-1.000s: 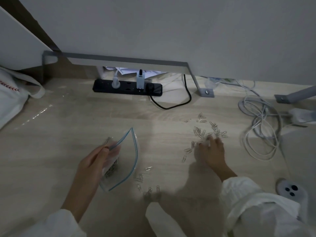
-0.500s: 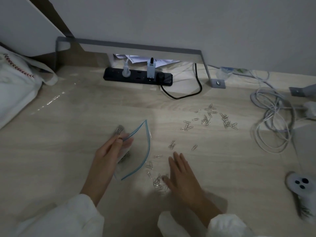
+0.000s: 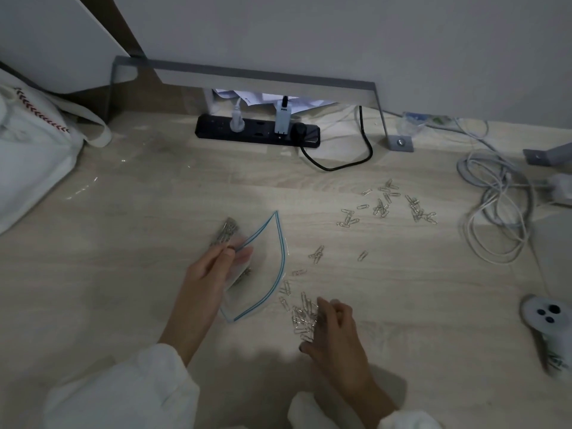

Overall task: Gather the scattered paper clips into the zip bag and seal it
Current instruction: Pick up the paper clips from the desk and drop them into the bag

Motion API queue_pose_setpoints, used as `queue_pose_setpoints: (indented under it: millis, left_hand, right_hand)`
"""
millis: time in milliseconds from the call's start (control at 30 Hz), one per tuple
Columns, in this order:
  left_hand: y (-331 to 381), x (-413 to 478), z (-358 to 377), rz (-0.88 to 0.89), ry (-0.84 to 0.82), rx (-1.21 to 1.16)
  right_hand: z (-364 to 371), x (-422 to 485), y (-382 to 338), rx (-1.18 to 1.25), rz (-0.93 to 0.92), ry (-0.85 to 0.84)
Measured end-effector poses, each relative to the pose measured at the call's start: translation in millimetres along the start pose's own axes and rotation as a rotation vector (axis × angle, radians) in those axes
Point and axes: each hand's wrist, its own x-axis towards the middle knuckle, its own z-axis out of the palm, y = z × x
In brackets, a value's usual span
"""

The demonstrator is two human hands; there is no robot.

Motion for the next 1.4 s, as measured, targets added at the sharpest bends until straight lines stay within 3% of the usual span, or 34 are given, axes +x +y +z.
queue_pose_setpoints:
  millis: [333,633,900,1200,1400]
  left_hand:
    - [2.1,5.3,-11.7,0.003,-0.036,0.089]
    - [3.6,11.7,-14.0,0.011,-0.065,0.092]
    - [4.8,16.6,-13.9,0.025,-0.084,0.101]
    - [8.0,20.8,-7.1,0.039,-0.108,0.092]
    - [10.0,24.9,-1.1,0.031,-0.1,0.075]
  right_hand:
    - [7.7,17.3,-15.8,0.069,-0.075,0.069]
    - [5.9,24.8,-15.7,-0.199,-0.13,0.017]
    - [10.8,33.4,-19.2,-0.407,-0.172,0.116]
    - [-2.0,35.3,-16.9,-0.104,0.012,0.013]
    - [-39.2,26.1,-36.6,0.436,0.188,0.073]
